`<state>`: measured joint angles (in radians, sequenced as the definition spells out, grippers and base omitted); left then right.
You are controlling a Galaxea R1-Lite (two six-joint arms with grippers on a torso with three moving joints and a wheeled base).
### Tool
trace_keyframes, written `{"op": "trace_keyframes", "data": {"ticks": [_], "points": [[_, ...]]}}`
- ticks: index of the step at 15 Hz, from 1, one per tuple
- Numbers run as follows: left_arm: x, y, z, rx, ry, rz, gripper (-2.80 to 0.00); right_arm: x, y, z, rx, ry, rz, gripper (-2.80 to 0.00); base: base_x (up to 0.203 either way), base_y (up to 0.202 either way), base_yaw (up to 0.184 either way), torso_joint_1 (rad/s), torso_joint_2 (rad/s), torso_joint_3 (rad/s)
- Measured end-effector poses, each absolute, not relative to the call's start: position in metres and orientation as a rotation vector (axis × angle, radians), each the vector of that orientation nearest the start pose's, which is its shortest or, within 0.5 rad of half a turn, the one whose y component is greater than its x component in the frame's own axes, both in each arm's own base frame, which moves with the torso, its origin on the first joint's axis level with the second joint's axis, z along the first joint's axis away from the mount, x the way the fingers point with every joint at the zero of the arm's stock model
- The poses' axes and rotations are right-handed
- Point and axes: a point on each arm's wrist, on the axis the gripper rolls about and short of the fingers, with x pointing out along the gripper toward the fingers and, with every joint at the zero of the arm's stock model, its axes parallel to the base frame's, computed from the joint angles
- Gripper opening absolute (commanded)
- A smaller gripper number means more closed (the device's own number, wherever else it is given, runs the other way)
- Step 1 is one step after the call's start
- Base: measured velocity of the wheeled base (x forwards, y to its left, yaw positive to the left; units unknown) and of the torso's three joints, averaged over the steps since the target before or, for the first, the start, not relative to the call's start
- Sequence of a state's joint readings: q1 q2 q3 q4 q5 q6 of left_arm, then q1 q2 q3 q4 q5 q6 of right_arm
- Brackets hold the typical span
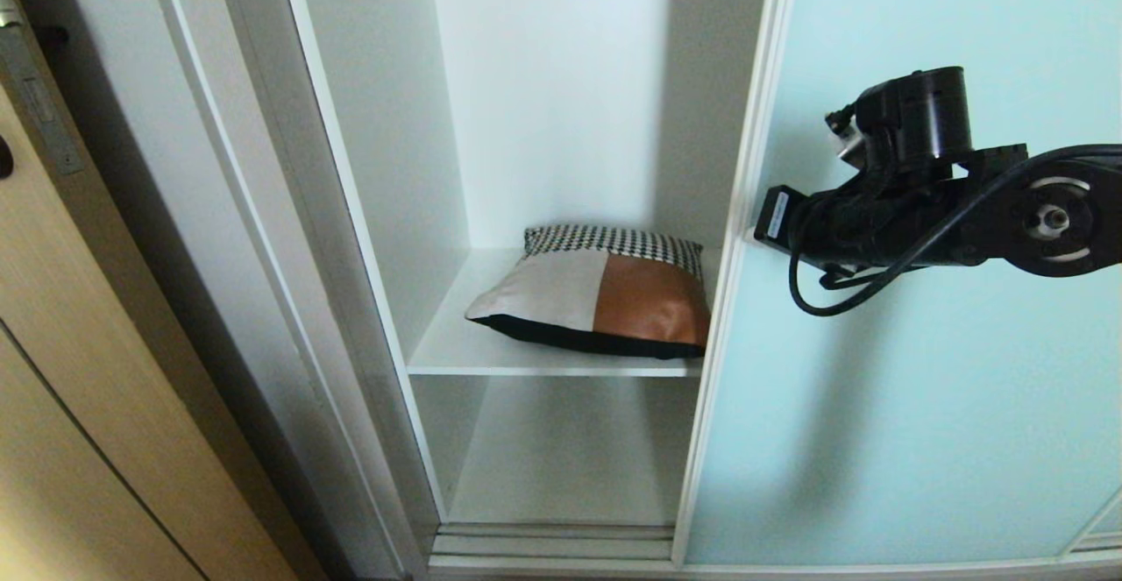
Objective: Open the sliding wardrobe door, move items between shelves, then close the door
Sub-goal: Close the door
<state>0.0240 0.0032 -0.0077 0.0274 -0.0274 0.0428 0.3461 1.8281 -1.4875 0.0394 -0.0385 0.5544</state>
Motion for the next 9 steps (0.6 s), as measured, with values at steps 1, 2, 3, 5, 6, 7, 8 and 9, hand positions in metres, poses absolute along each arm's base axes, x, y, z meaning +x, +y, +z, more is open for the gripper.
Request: {"op": "trace_keyframes", "data": {"ticks": [1, 2, 3, 5, 6, 7, 8, 9], "points": [[-0.023, -0.001, 0.075, 0.042, 0.023, -0.003, -2.80, 0.342, 0.121, 0.265, 0.472, 0.445, 0.190, -2.80, 0.000, 0.000, 0.000, 0.000, 0.00, 0.000], [-0.023, -0.001, 0.075, 0.042, 0.023, -0.003, -2.80, 0.343, 0.121, 0.266, 0.473, 0.441, 0.189, -2.80, 0.000, 0.000, 0.000, 0.000, 0.00, 0.000], [-0.023, -0.001, 0.075, 0.042, 0.023, -0.003, -2.80, 0.345, 0.122, 0.266, 0.473, 0.437, 0.184, -2.80, 0.000, 0.000, 0.000, 0.000, 0.00, 0.000], [-0.023, -0.001, 0.075, 0.042, 0.023, -0.004, -2.80, 0.349, 0.122, 0.264, 0.474, 0.435, 0.161, -2.80, 0.000, 0.000, 0.000, 0.000, 0.00, 0.000], [-0.023, -0.001, 0.075, 0.042, 0.023, -0.004, -2.80, 0.350, 0.122, 0.263, 0.484, 0.438, 0.156, -2.80, 0.000, 0.000, 0.000, 0.000, 0.00, 0.000], [-0.023, -0.001, 0.075, 0.042, 0.023, -0.004, -2.80, 0.352, 0.122, 0.261, 0.489, 0.440, 0.152, -2.80, 0.000, 0.000, 0.000, 0.000, 0.00, 0.000], [-0.023, -0.001, 0.075, 0.042, 0.023, -0.004, -2.80, 0.353, 0.123, 0.260, 0.488, 0.441, 0.150, -2.80, 0.000, 0.000, 0.000, 0.000, 0.00, 0.000], [-0.023, -0.001, 0.075, 0.043, 0.023, -0.004, -2.80, 0.355, 0.123, 0.260, 0.489, 0.442, 0.151, -2.80, 0.000, 0.000, 0.000, 0.000, 0.00, 0.000]]}}
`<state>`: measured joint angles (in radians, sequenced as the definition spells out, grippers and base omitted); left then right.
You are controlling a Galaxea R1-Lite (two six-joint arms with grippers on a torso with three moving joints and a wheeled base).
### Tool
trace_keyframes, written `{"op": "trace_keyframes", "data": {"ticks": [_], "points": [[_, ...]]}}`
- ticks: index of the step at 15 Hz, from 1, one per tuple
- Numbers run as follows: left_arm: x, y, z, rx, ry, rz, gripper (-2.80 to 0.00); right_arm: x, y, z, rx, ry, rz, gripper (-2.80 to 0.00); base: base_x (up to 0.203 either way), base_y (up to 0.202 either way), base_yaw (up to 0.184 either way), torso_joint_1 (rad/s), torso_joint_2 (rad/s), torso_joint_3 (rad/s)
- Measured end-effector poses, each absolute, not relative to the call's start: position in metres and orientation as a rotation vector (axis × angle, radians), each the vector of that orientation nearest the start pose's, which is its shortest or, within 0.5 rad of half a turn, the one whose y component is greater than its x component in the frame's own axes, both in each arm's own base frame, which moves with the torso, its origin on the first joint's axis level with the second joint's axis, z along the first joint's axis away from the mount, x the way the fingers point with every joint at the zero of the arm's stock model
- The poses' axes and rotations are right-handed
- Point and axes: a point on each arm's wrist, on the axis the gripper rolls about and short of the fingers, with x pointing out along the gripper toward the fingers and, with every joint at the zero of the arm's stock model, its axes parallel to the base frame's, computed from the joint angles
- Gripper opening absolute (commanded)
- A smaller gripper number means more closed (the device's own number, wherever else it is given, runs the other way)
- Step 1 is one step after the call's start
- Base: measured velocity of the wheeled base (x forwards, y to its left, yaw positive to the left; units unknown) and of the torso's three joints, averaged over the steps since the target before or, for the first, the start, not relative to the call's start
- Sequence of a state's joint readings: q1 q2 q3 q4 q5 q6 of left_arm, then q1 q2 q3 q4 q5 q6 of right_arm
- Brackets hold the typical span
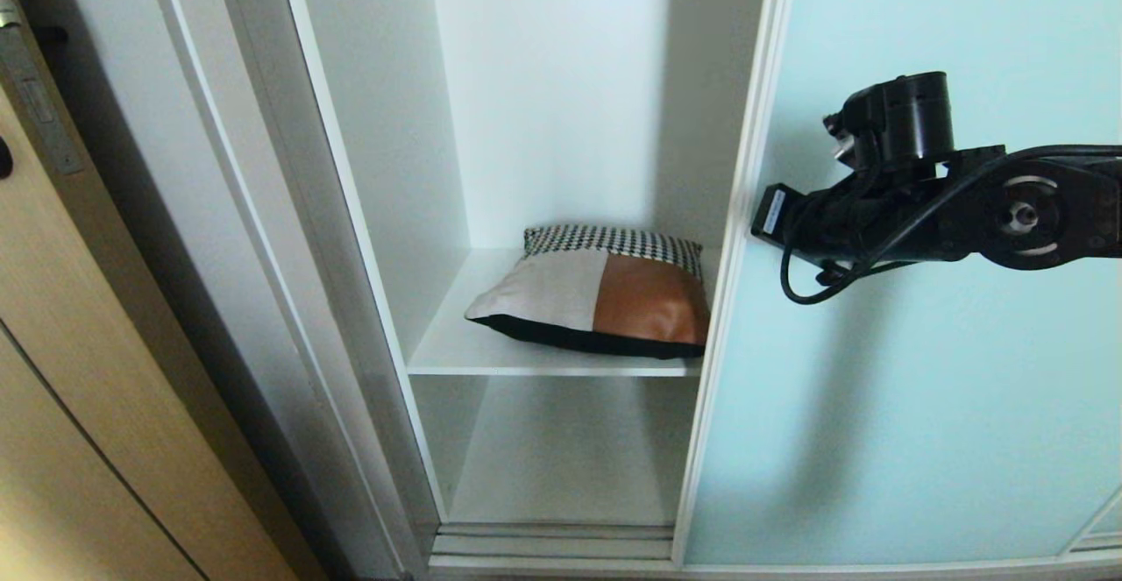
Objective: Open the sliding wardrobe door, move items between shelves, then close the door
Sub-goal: Close the door
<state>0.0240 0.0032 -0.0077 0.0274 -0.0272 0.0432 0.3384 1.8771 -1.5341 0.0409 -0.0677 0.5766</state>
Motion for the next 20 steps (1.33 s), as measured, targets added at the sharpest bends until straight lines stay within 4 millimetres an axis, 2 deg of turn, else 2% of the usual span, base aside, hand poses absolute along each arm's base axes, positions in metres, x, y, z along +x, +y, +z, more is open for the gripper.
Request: {"op": "trace_keyframes", "data": {"ticks": [5, 11, 16, 20], "points": [[-0.023, -0.001, 0.075, 0.042, 0.023, -0.004, -2.80, 0.363, 0.123, 0.259, 0.492, 0.438, 0.144, -2.80, 0.000, 0.000, 0.000, 0.000, 0.00, 0.000], [-0.023, -0.001, 0.075, 0.042, 0.023, -0.004, -2.80, 0.356, 0.149, 0.256, 0.474, 0.454, 0.206, -2.80, 0.000, 0.000, 0.000, 0.000, 0.00, 0.000], [-0.023, -0.001, 0.075, 0.042, 0.023, -0.004, -2.80, 0.338, 0.190, 0.253, 0.442, 0.493, 0.325, -2.80, 0.000, 0.000, 0.000, 0.000, 0.00, 0.000], [-0.023, -0.001, 0.075, 0.041, 0.023, -0.004, -2.80, 0.317, 0.203, 0.258, 0.428, 0.504, 0.382, -2.80, 0.000, 0.000, 0.000, 0.000, 0.00, 0.000]]}}
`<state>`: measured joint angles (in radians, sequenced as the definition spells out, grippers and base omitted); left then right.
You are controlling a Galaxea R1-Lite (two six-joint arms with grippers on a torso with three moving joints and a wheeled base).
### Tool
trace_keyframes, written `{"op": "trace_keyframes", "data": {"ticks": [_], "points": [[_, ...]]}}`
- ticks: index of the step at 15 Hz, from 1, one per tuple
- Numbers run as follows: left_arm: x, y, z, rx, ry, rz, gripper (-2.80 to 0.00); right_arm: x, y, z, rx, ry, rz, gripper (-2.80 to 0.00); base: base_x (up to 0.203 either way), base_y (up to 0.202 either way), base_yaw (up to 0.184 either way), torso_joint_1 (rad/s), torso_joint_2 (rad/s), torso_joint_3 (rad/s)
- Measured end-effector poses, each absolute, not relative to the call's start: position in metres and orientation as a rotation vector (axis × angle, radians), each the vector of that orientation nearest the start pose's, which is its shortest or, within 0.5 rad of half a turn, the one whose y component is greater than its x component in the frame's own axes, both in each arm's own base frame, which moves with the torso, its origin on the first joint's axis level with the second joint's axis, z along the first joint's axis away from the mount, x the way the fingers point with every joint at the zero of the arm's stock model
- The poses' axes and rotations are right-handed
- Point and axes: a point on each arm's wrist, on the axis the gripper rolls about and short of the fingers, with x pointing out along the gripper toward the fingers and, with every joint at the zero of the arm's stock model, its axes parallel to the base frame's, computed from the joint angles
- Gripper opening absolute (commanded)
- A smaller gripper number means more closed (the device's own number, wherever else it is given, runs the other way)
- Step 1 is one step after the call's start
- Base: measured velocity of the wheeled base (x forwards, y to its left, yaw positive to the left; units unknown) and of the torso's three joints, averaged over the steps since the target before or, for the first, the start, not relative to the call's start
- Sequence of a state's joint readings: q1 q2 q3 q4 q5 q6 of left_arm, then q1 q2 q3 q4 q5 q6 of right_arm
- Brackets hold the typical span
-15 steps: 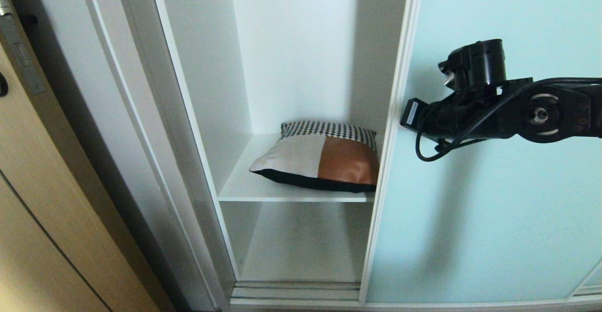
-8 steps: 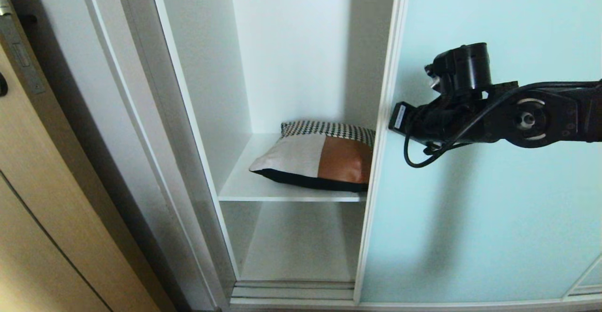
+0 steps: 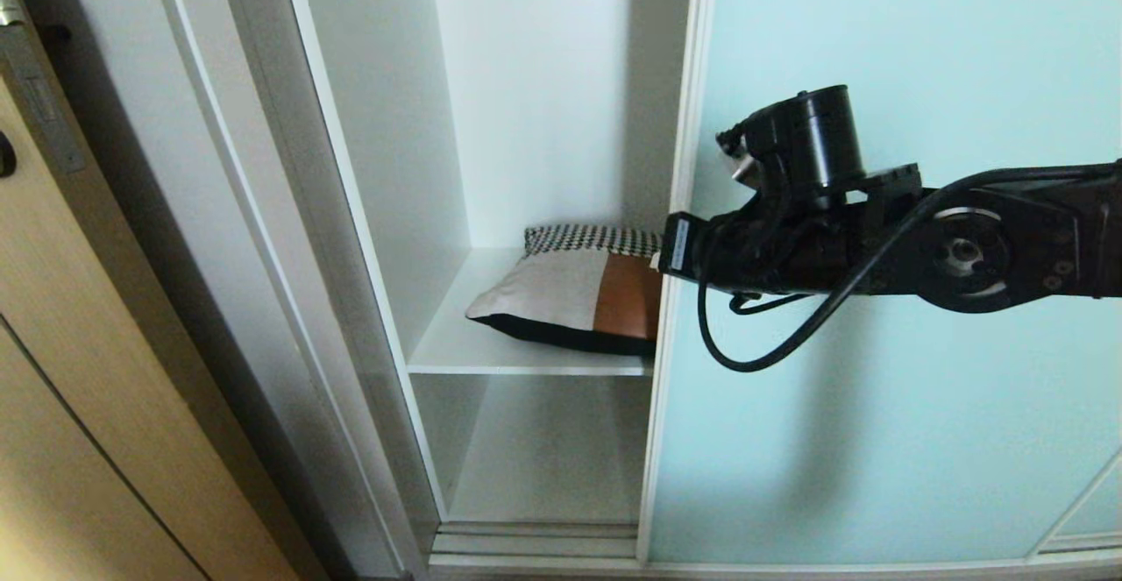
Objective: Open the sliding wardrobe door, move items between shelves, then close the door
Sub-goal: Close the door
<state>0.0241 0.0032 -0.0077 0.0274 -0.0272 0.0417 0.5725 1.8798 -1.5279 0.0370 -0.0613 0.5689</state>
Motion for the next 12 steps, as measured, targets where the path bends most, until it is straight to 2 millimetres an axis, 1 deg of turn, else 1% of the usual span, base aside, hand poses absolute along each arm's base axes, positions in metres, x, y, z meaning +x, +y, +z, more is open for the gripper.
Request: {"op": "trace_keyframes", "data": {"ticks": [3, 5, 7, 9, 11, 12], "points": [[-0.023, -0.001, 0.075, 0.042, 0.023, -0.004, -2.80, 0.291, 0.196, 0.271, 0.429, 0.491, 0.413, -2.80, 0.000, 0.000, 0.000, 0.000, 0.00, 0.000], [-0.023, -0.001, 0.075, 0.042, 0.023, -0.004, -2.80, 0.270, 0.177, 0.284, 0.437, 0.458, 0.407, -2.80, 0.000, 0.000, 0.000, 0.000, 0.00, 0.000], [-0.023, -0.001, 0.075, 0.042, 0.023, -0.004, -2.80, 0.245, 0.148, 0.302, 0.432, 0.386, 0.374, -2.80, 0.000, 0.000, 0.000, 0.000, 0.00, 0.000], [-0.023, -0.001, 0.075, 0.042, 0.023, -0.004, -2.80, 0.217, 0.108, 0.318, 0.391, 0.290, 0.309, -2.80, 0.000, 0.000, 0.000, 0.000, 0.00, 0.000], [-0.023, -0.001, 0.075, 0.042, 0.023, -0.003, -2.80, 0.178, 0.068, 0.325, 0.323, 0.198, 0.239, -2.80, 0.000, 0.000, 0.000, 0.000, 0.00, 0.000], [-0.023, -0.001, 0.075, 0.042, 0.023, -0.004, -2.80, 0.153, 0.050, 0.325, 0.283, 0.151, 0.212, -2.80, 0.000, 0.000, 0.000, 0.000, 0.00, 0.000]]}}
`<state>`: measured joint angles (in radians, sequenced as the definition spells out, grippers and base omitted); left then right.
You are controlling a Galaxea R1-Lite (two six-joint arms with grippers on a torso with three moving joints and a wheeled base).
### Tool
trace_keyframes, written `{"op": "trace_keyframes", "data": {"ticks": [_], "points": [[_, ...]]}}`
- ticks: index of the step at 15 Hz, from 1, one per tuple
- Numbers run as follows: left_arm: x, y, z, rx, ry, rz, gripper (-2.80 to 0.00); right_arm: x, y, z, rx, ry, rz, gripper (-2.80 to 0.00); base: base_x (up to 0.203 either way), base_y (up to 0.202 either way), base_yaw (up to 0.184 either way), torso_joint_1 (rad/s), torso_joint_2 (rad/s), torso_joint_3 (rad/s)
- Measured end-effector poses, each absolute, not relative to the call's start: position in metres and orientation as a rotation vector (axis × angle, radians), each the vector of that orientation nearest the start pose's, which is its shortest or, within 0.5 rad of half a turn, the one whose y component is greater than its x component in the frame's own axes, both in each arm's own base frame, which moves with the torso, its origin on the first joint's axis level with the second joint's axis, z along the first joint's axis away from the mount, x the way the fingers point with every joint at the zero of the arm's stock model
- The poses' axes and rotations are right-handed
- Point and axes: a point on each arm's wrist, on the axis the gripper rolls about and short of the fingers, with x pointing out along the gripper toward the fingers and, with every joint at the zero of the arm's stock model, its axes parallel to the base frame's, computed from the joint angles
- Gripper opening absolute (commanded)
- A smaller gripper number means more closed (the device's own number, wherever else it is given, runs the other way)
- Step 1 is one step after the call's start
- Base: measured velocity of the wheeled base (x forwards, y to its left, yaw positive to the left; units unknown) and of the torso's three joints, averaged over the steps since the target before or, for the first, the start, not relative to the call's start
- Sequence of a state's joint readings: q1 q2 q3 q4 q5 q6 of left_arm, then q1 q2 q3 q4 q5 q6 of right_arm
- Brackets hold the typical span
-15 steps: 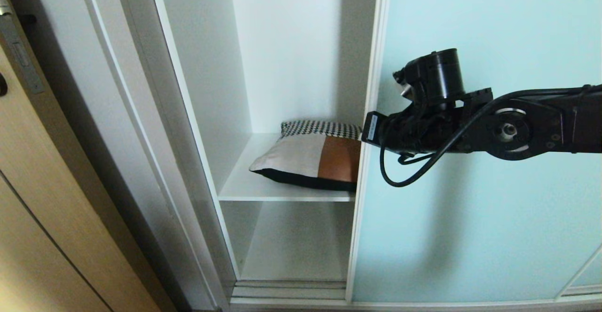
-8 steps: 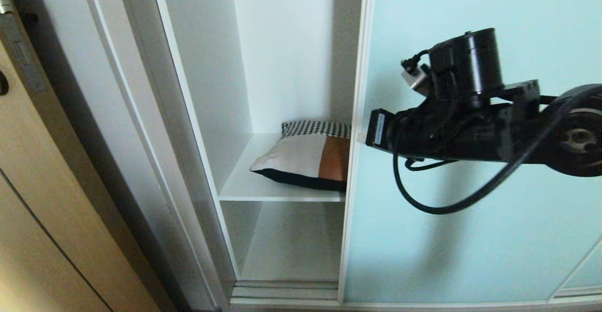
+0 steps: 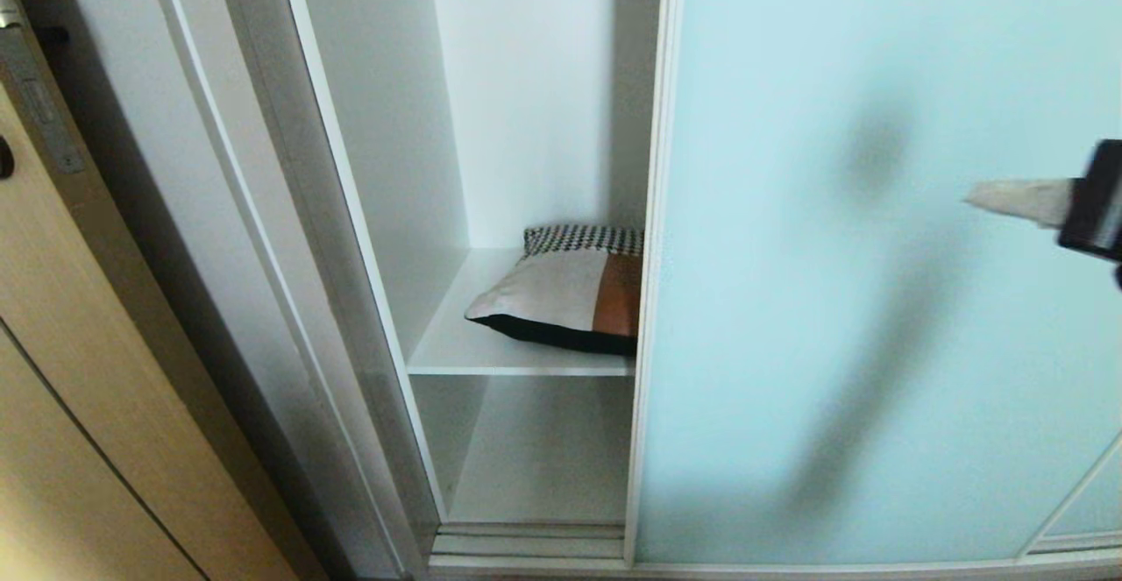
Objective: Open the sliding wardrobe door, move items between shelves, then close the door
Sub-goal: Close the door
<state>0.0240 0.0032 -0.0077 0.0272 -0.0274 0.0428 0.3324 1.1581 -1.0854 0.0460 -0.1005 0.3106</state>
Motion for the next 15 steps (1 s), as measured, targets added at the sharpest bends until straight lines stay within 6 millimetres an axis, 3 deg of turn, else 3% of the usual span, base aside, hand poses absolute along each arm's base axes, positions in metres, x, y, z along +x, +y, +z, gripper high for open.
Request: {"op": "trace_keyframes", "data": {"ticks": [3, 7, 11, 15], "points": [[-0.023, -0.001, 0.075, 0.042, 0.023, -0.003, -2.80, 0.074, 0.015, 0.309, 0.168, 0.020, 0.144, -2.80, 0.000, 0.000, 0.000, 0.000, 0.00, 0.000], [-0.023, -0.001, 0.075, 0.042, 0.023, -0.004, -2.80, -0.008, -0.001, 0.239, 0.092, 0.001, 0.061, -2.80, 0.000, 0.000, 0.000, 0.000, 0.00, 0.000], [-0.023, -0.001, 0.075, 0.042, 0.023, -0.004, -2.80, -0.044, -0.001, 0.170, 0.070, 0.052, -0.011, -2.80, 0.000, 0.000, 0.000, 0.000, 0.00, 0.000], [-0.023, -0.001, 0.075, 0.042, 0.023, -0.004, -2.80, -0.040, -0.002, 0.113, 0.079, 0.043, -0.097, -2.80, 0.000, 0.000, 0.000, 0.000, 0.00, 0.000]]}}
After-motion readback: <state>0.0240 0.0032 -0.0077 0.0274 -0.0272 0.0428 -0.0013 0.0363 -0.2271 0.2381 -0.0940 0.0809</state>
